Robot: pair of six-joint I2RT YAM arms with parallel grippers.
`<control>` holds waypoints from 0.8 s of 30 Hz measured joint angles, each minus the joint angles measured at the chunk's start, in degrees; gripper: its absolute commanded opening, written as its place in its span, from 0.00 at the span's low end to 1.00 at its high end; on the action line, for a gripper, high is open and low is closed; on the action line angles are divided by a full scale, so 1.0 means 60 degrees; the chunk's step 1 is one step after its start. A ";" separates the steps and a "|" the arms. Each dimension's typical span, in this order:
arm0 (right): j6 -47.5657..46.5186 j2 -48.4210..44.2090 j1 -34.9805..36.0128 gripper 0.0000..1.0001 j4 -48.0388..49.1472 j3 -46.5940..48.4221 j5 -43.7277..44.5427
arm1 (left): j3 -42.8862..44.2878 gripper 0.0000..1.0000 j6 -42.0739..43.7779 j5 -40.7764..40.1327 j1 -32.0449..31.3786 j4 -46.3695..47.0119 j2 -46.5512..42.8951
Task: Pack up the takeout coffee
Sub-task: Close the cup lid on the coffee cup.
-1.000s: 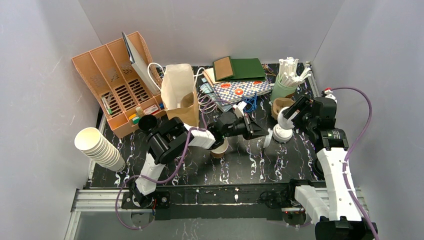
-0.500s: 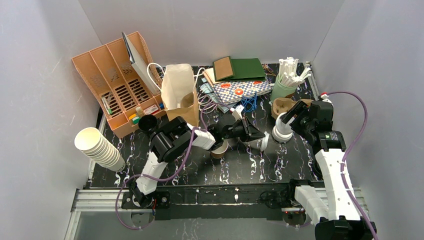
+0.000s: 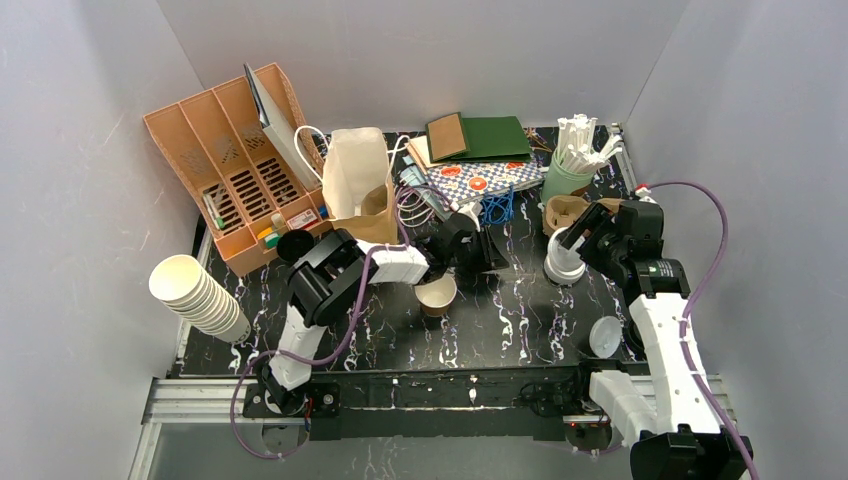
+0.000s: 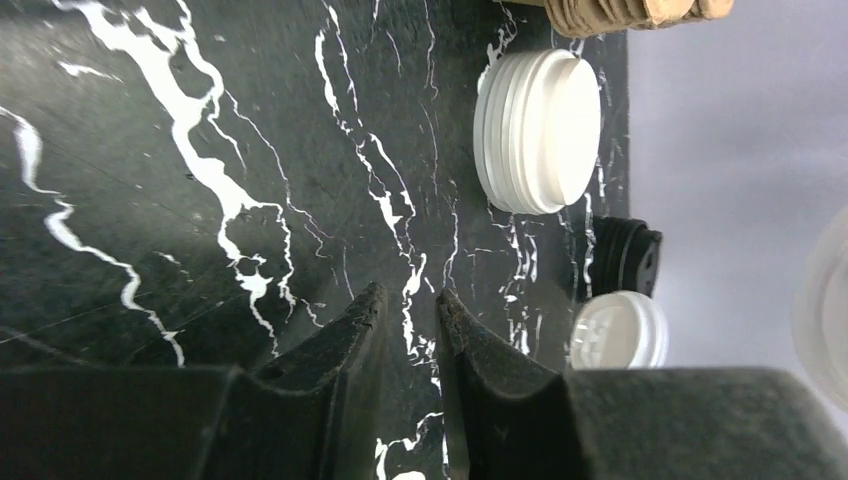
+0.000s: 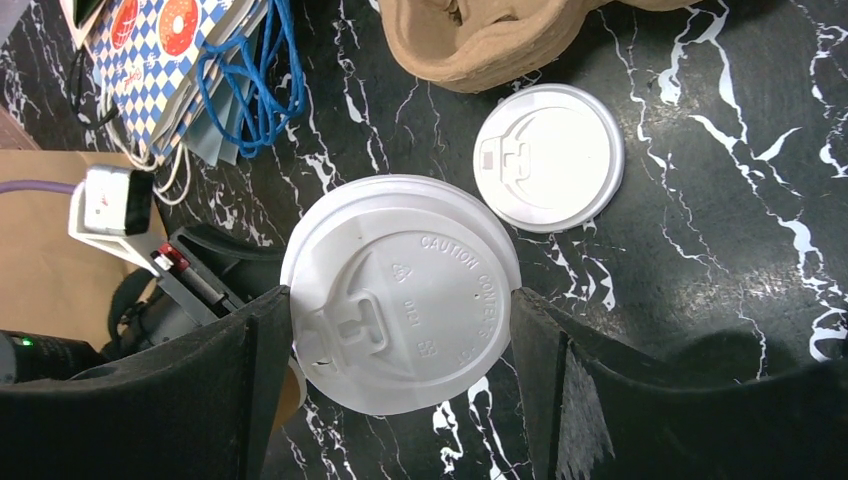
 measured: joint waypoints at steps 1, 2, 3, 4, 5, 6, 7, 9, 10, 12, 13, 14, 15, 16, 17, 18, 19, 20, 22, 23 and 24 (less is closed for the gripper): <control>-0.0015 0.0018 0.0000 0.78 -0.0004 0.0000 -0.0066 | 0.0102 0.25 0.0255 -0.0153 0.0004 -0.0364 -0.0120; -0.0022 0.0044 0.0000 0.78 0.0000 0.0000 -0.0109 | 0.0171 0.25 0.0441 -0.0262 0.0004 -0.0579 -0.0204; -0.0047 0.0091 0.0000 0.78 -0.0004 0.0000 -0.0142 | 0.0226 0.26 0.0645 -0.0364 0.0004 -0.0794 -0.0321; -0.0066 0.0153 0.0000 0.78 -0.0004 0.0000 -0.0168 | 0.0255 0.26 0.0849 -0.0448 0.0004 -0.0984 -0.0455; -0.0095 0.0222 0.0000 0.78 -0.0004 -0.0004 -0.0178 | 0.0277 0.27 0.1031 -0.0510 0.0004 -0.1162 -0.0601; -0.0124 0.0273 0.0000 0.78 -0.0004 -0.0007 -0.0189 | 0.0284 0.28 0.1206 -0.0532 0.0004 -0.1293 -0.0750; -0.0164 0.0302 0.0000 0.79 -0.0007 -0.0018 -0.0229 | 0.0313 0.29 0.1370 -0.0546 0.0004 -0.1446 -0.0892; -0.0208 0.0306 0.0000 0.79 -0.0004 -0.0033 -0.0317 | 0.0470 0.34 0.1661 -0.0539 0.0004 -0.1738 -0.1104; -0.0237 0.0321 0.0000 0.79 -0.0007 -0.0033 -0.0375 | 0.0623 0.36 0.1861 -0.0528 0.0000 -0.1956 -0.1235; -0.0310 0.0455 0.0000 0.79 -0.0007 -0.0033 -0.0525 | 0.0863 0.40 0.2251 -0.0517 -0.0004 -0.2382 -0.1523; -0.0364 0.0572 0.0000 0.79 -0.0015 -0.0033 -0.0619 | 0.0933 0.42 0.2419 -0.0528 -0.0004 -0.2565 -0.1676; -0.0444 0.0703 0.0000 0.78 -0.0022 -0.0033 -0.0732 | 0.0984 0.44 0.2575 -0.0550 -0.0004 -0.2776 -0.1865; -0.0532 0.0885 0.0000 0.78 -0.0036 -0.0033 -0.0882 | 0.0991 0.45 0.2809 -0.0623 -0.0004 -0.3093 -0.2171; -0.0637 0.1067 0.0000 0.77 -0.0066 -0.0033 -0.1045 | 0.0991 0.46 0.3020 -0.0699 -0.0004 -0.3410 -0.2484; -0.0729 0.1213 0.0000 0.77 -0.0084 -0.0033 -0.1202 | 0.0991 0.46 0.3187 -0.0787 -0.0004 -0.3661 -0.2765; -0.0801 0.1362 0.0000 0.77 -0.0098 -0.0033 -0.1392 | 0.0991 0.46 0.3381 -0.0911 -0.0007 -0.3989 -0.3126; -0.0878 0.1486 0.0000 0.77 -0.0102 -0.0033 -0.1574 | 0.0991 0.47 0.3595 -0.1038 -0.0007 -0.4339 -0.3559; -0.0947 0.1577 0.0015 0.77 -0.0106 -0.0033 -0.1741 | 0.0987 0.47 0.3734 -0.1155 -0.0004 -0.4564 -0.3861; -0.1002 0.1683 0.0211 0.77 -0.0098 -0.0033 -0.1912 | 0.0918 0.48 0.4051 -0.1479 -0.0004 -0.5100 -0.4692; -0.1002 0.1705 0.0368 0.77 -0.0095 -0.0033 -0.1923 | 0.0863 0.49 0.4156 -0.1596 -0.0004 -0.5293 -0.5034; -0.0991 0.1738 0.0656 0.78 -0.0080 -0.0033 -0.1865 | 0.0758 0.50 0.4266 -0.1738 -0.0004 -0.5501 -0.5435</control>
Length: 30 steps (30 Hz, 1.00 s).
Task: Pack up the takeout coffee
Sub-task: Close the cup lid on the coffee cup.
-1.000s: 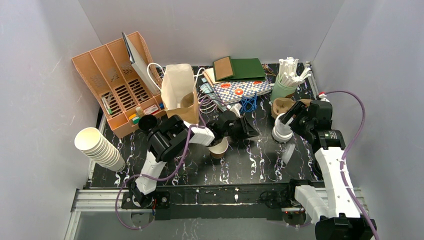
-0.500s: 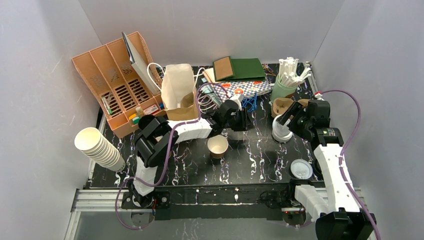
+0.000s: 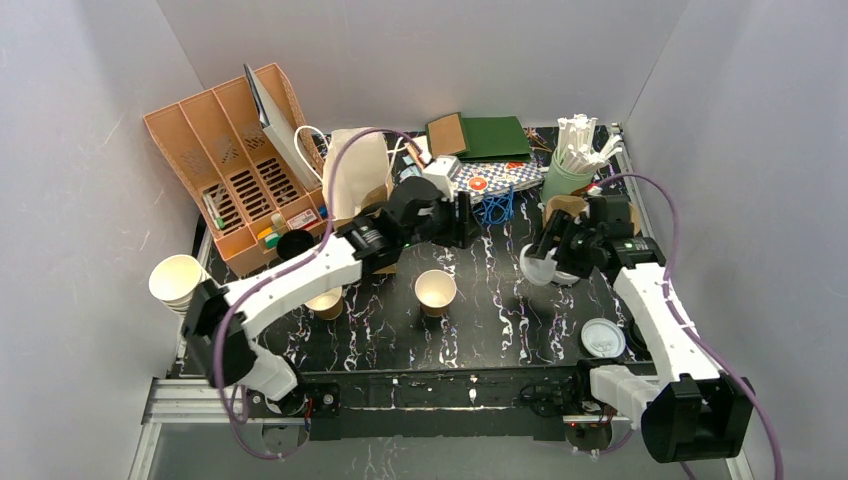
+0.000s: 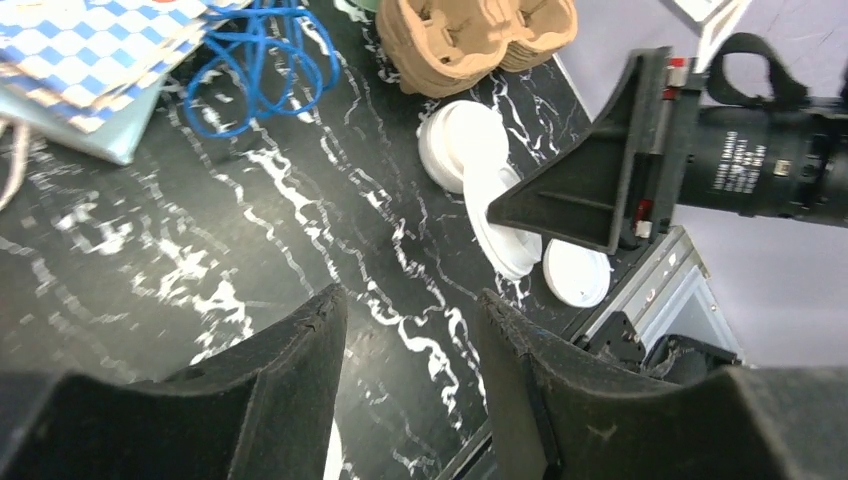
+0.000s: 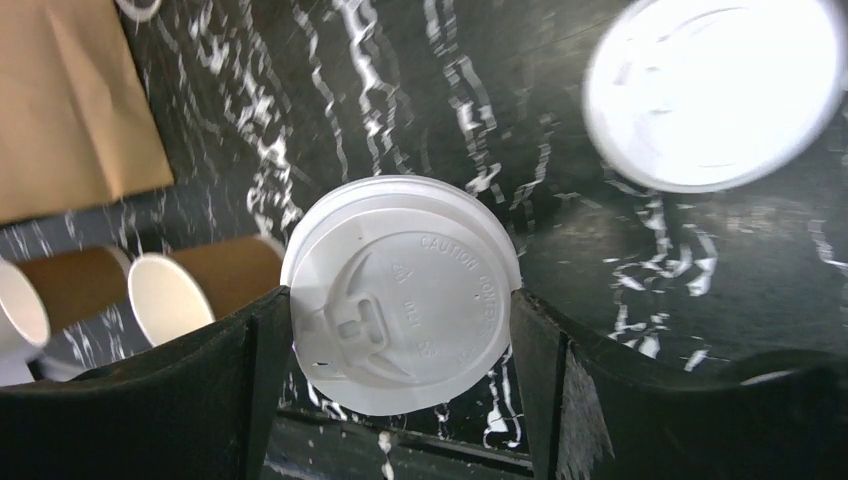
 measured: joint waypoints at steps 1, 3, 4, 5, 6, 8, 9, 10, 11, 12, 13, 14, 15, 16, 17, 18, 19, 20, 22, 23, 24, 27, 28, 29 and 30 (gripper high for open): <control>0.0015 0.0051 0.0368 0.78 0.0007 0.0007 0.0062 | -0.0153 0.52 0.0102 -0.0142 0.0000 -0.0197 -0.0419; 0.0055 0.0237 0.1122 0.78 -0.0004 0.0080 0.0248 | -0.0568 0.55 0.0244 -0.0423 0.0000 -0.0554 -0.1198; 0.0080 0.0372 0.1508 0.78 -0.0004 0.0146 0.0368 | -0.0816 0.57 0.0310 -0.0572 0.0000 -0.0772 -0.1592; 0.0106 0.0495 0.1854 0.77 -0.0004 0.0222 0.0514 | -0.1064 0.60 0.0353 -0.0721 0.0000 -0.1005 -0.1942; 0.0149 0.0597 0.2160 0.76 -0.0004 0.0291 0.0641 | -0.1290 0.63 0.0408 -0.0871 0.0000 -0.1271 -0.2280; 0.0255 0.0674 0.2634 0.76 -0.0004 0.0415 0.0896 | -0.1654 0.68 0.0481 -0.1140 0.0000 -0.1749 -0.2805; 0.0284 0.0674 0.2823 0.75 0.0000 0.0474 0.1009 | -0.1821 0.71 0.0506 -0.1282 0.0004 -0.2000 -0.3064; 0.0317 0.0674 0.3016 0.75 0.0000 0.0535 0.1137 | -0.1967 0.76 0.0532 -0.1421 0.0004 -0.2255 -0.3304; 0.0357 0.0674 0.3213 0.75 0.0000 0.0597 0.1260 | -0.2084 0.81 0.0557 -0.1545 0.0011 -0.2510 -0.3523; 0.0390 0.0678 0.3377 0.75 0.0004 0.0648 0.1348 | -0.2186 0.88 0.0579 -0.1654 0.0011 -0.2710 -0.3723; 0.0433 0.0685 0.3603 0.74 0.0004 0.0707 0.1479 | -0.2269 0.96 0.0594 -0.1774 0.0015 -0.2911 -0.3905; 0.0484 0.0703 0.3872 0.74 0.0000 0.0776 0.1610 | -0.2386 0.98 0.0586 -0.1891 0.0025 -0.3060 -0.4095; 0.0510 0.0732 0.4120 0.74 0.0000 0.0845 0.1727 | -0.2506 0.98 0.0557 -0.2036 0.0029 -0.3220 -0.4295; 0.0525 0.0769 0.4342 0.73 -0.0011 0.0918 0.1807 | -0.2634 0.98 0.0506 -0.2186 0.0029 -0.3373 -0.4513; 0.0528 0.0827 0.4615 0.73 -0.0011 0.1024 0.1898 | -0.2754 0.98 0.0433 -0.2306 0.0040 -0.3512 -0.4710; 0.0525 0.0896 0.4889 0.72 -0.0011 0.1133 0.1989 | -0.2889 0.97 0.0375 -0.2426 0.0047 -0.3636 -0.4914; 0.0521 0.0976 0.5173 0.72 -0.0007 0.1242 0.2076 | -0.3042 0.93 0.0295 -0.2503 0.0051 -0.3697 -0.5129; 0.0517 0.1071 0.5490 0.72 0.0000 0.1366 0.2142 | -0.3184 0.88 0.0219 -0.2539 0.0055 -0.3748 -0.5293; 0.0495 0.1290 0.6076 0.72 0.0000 0.1588 0.2306 | -0.3537 0.78 -0.0007 -0.2557 0.0066 -0.3810 -0.5588; 0.0477 0.1421 0.6324 0.72 0.0000 0.1694 0.2368 | -0.3719 0.73 -0.0127 -0.2554 0.0066 -0.3821 -0.5690; 0.0455 0.1588 0.6579 0.72 0.0000 0.1810 0.2448 | -0.3934 0.69 -0.0259 -0.2546 0.0066 -0.3818 -0.5788; 0.0331 0.2226 0.7144 0.72 -0.0011 0.2244 0.2696 | -0.4645 0.59 -0.0630 -0.2503 0.0066 -0.3810 -0.6087; 0.0280 0.2484 0.7337 0.72 -0.0015 0.2412 0.2790 | -0.4870 0.57 -0.0754 -0.2484 0.0066 -0.3792 -0.6226; 0.0240 0.2754 0.7508 0.72 -0.0026 0.2597 0.2896 | -0.5085 0.56 -0.0863 -0.2463 0.0069 -0.3785 -0.6390; 0.0197 0.3024 0.7672 0.73 -0.0033 0.2772 0.3005 | -0.5238 0.56 -0.0936 -0.2437 0.0069 -0.3767 -0.6535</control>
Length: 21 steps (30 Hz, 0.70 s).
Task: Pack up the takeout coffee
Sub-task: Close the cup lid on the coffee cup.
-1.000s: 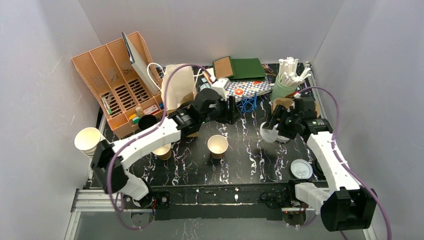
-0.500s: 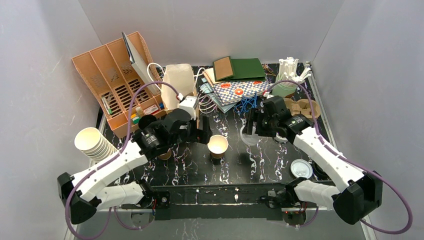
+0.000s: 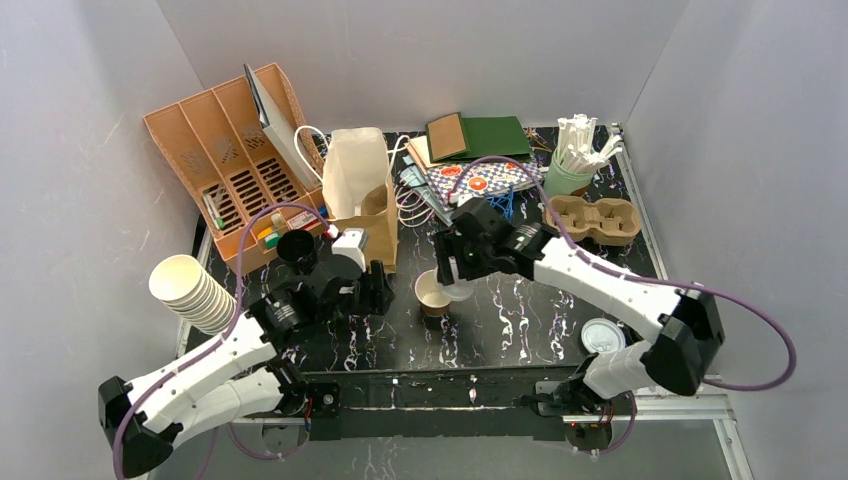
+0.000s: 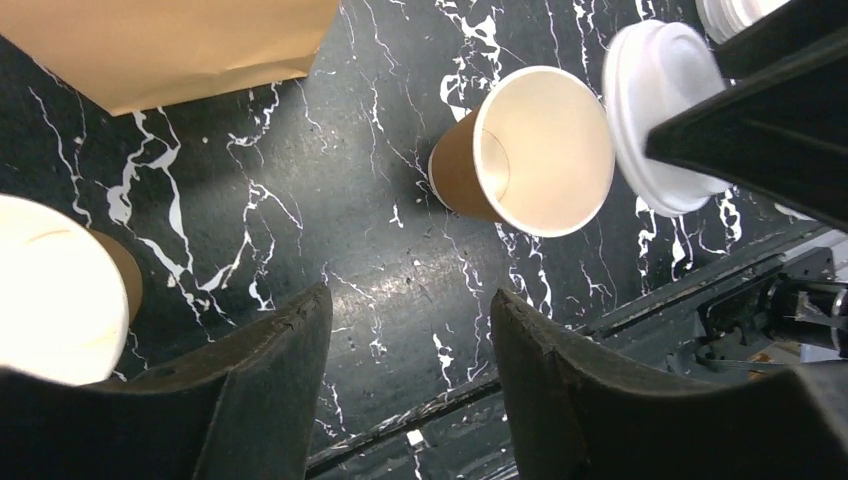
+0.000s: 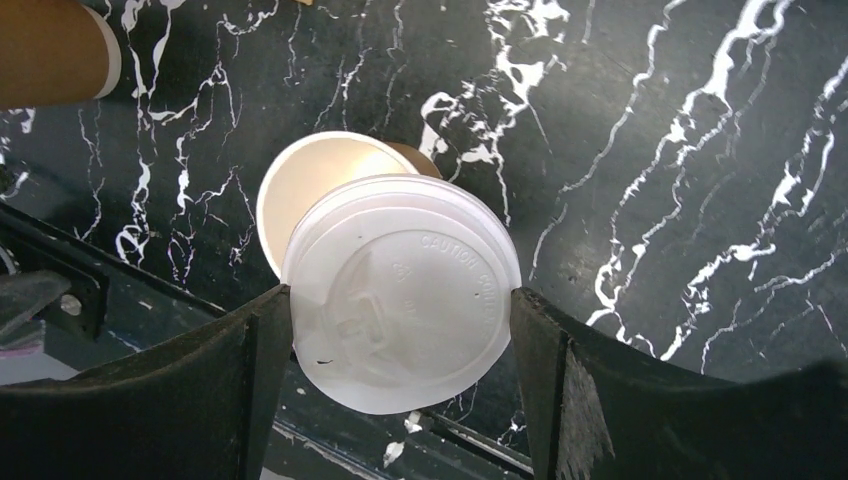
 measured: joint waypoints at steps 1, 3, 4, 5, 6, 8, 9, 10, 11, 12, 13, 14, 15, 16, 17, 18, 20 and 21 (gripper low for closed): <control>-0.0051 0.0251 0.0164 0.73 -0.0044 0.0189 0.0091 | -0.0211 0.56 -0.0106 0.0022 0.0000 0.0080 -0.0226; -0.0171 0.0718 0.0433 0.73 -0.0189 0.0572 0.0284 | -0.0423 0.55 -0.0240 0.0069 0.0000 0.0120 -0.0528; -0.0229 0.0954 0.0561 0.73 -0.0244 0.0776 0.0375 | -0.0521 0.55 -0.0295 0.0102 0.0000 0.0193 -0.0678; -0.0288 0.1177 0.0670 0.73 -0.0291 0.0962 0.0466 | -0.0627 0.55 -0.0353 0.0149 0.0000 0.0270 -0.0820; -0.0350 0.1384 0.0772 0.73 -0.0368 0.1140 0.0550 | -0.0703 0.55 -0.0386 0.0186 0.0000 0.0350 -0.0889; -0.0459 0.1741 0.0925 0.73 -0.0506 0.1472 0.0714 | -0.0856 0.54 -0.0452 0.0262 0.0000 0.0510 -0.0933; -0.0495 0.1898 0.0984 0.73 -0.0572 0.1610 0.0798 | -0.0929 0.54 -0.0481 0.0302 0.0000 0.0576 -0.0907; -0.0525 0.2007 0.1016 0.73 -0.0645 0.1716 0.0860 | -0.0987 0.54 -0.0506 0.0335 0.0000 0.0641 -0.0885; -0.0561 0.2131 0.1067 0.74 -0.0747 0.1832 0.0936 | -0.1042 0.54 -0.0517 0.0372 0.0000 0.0681 -0.0845; -0.0605 0.2240 0.1118 0.73 -0.0838 0.1942 0.1009 | -0.1089 0.54 -0.0535 0.0408 0.0000 0.0732 -0.0801; -0.0641 0.2342 0.1162 0.74 -0.0918 0.2036 0.1064 | -0.1137 0.54 -0.0550 0.0433 0.0000 0.0798 -0.0772; -0.0663 0.2433 0.1202 0.74 -0.0984 0.2120 0.1118 | -0.1169 0.54 -0.0561 0.0455 0.0000 0.0852 -0.0750; -0.0681 0.2495 0.1235 0.74 -0.0998 0.2157 0.1166 | -0.1191 0.54 -0.0572 0.0459 0.0000 0.0903 -0.0743; -0.0688 0.2565 0.1279 0.74 -0.1056 0.2204 0.1235 | -0.1220 0.54 -0.0579 0.0466 0.0000 0.0969 -0.0739; -0.0703 0.2616 0.1319 0.74 -0.1096 0.2222 0.1286 | -0.1257 0.54 -0.0583 0.0470 0.0000 0.1064 -0.0743; -0.0707 0.2648 0.1359 0.74 -0.1177 0.2237 0.1330 | -0.1282 0.54 -0.0583 0.0477 0.0000 0.1126 -0.0743; -0.0710 0.2670 0.1421 0.74 -0.1264 0.2248 0.1377 | -0.1319 0.54 -0.0583 0.0492 0.0000 0.1188 -0.0736; -0.0714 0.2670 0.1446 0.75 -0.1290 0.2248 0.1406 | -0.1330 0.54 -0.0583 0.0495 0.0000 0.1213 -0.0732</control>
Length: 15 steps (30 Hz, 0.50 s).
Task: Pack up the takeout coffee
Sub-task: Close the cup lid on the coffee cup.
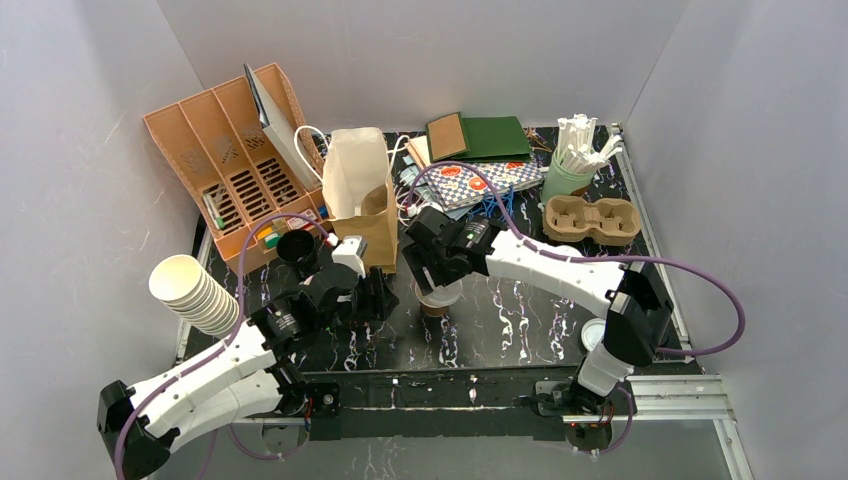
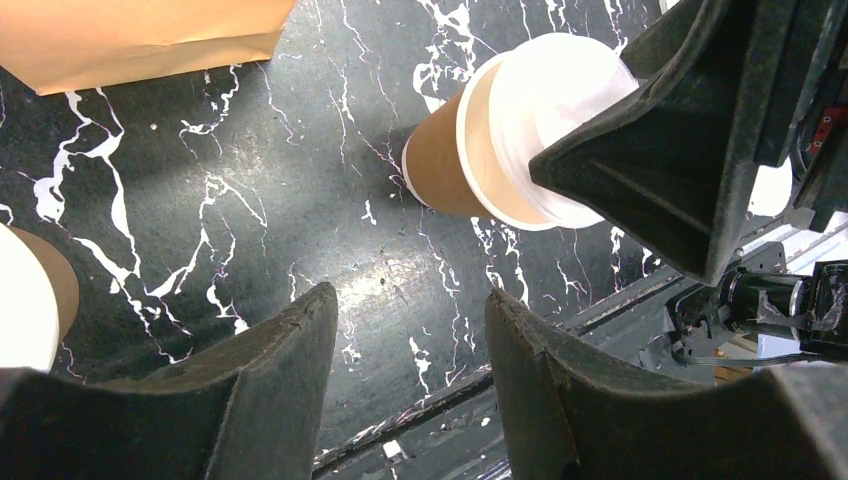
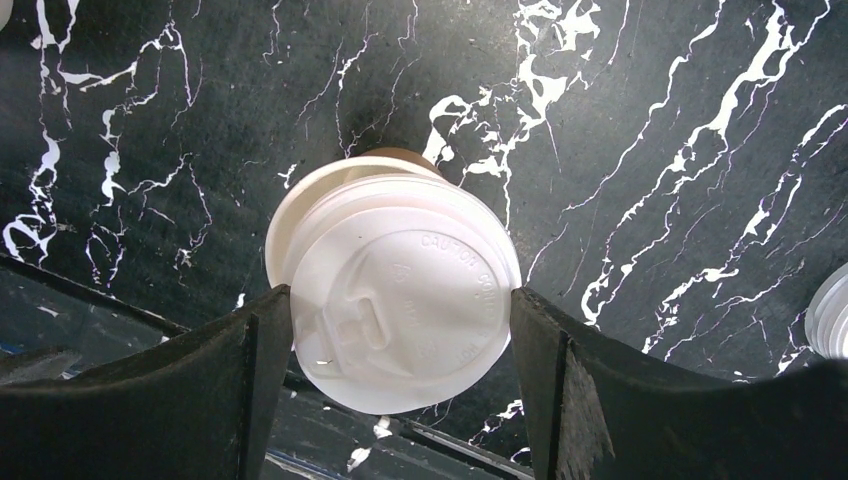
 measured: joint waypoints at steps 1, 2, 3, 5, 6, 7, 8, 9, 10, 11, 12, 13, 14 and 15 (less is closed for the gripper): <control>0.0000 0.0000 0.0036 0.75 -0.0018 0.0000 0.0022 | -0.0004 0.54 0.0000 0.0000 0.0000 0.0004 0.0000; 0.0000 0.0000 0.0066 0.75 -0.0033 0.0000 0.0040 | -0.0004 0.54 0.0000 0.0000 0.0000 0.0015 0.0000; 0.0000 0.0000 0.0091 0.75 -0.0044 0.0000 0.0044 | -0.0015 0.54 0.0000 -0.0004 0.0000 0.0047 0.0000; 0.0000 0.0000 0.0127 0.75 -0.0066 0.0000 0.0040 | -0.0084 0.54 -0.0007 -0.0004 0.0000 0.0153 0.0000; 0.0000 0.0000 0.0153 0.75 -0.0066 0.0000 0.0040 | -0.0127 0.54 -0.0007 -0.0004 0.0000 0.0171 0.0000; 0.0000 0.0000 0.0164 0.75 -0.0066 0.0000 0.0036 | -0.0160 0.54 -0.0011 0.0000 0.0000 0.0168 0.0000; 0.0000 0.0000 0.0168 0.75 -0.0066 0.0000 0.0040 | -0.0178 0.54 -0.0011 0.0000 0.0000 0.0171 0.0007; 0.0000 0.0000 0.0171 0.75 -0.0062 0.0000 0.0040 | -0.0193 0.54 -0.0011 0.0000 0.0000 0.0175 0.0015; 0.0000 0.0000 0.0175 0.75 -0.0062 0.0000 0.0040 | -0.0197 0.54 -0.0018 0.0000 0.0000 0.0178 0.0022; -0.0004 0.0007 0.0175 0.75 -0.0062 0.0000 0.0040 | -0.0200 0.54 -0.0025 0.0000 0.0000 0.0186 0.0033; -0.0004 0.0011 0.0175 0.75 -0.0058 0.0000 0.0040 | -0.0215 0.54 -0.0029 0.0000 0.0000 0.0215 0.0044; -0.0004 0.0025 0.0175 0.75 -0.0055 0.0000 0.0040 | -0.0229 0.54 -0.0029 0.0004 0.0000 0.0222 0.0051; -0.0007 0.0033 0.0175 0.75 -0.0047 0.0000 0.0044 | -0.0251 0.53 -0.0033 0.0004 0.0000 0.0215 0.0062; -0.0007 0.0051 0.0175 0.75 -0.0033 0.0000 0.0044 | -0.0259 0.53 -0.0033 0.0004 0.0000 0.0211 0.0066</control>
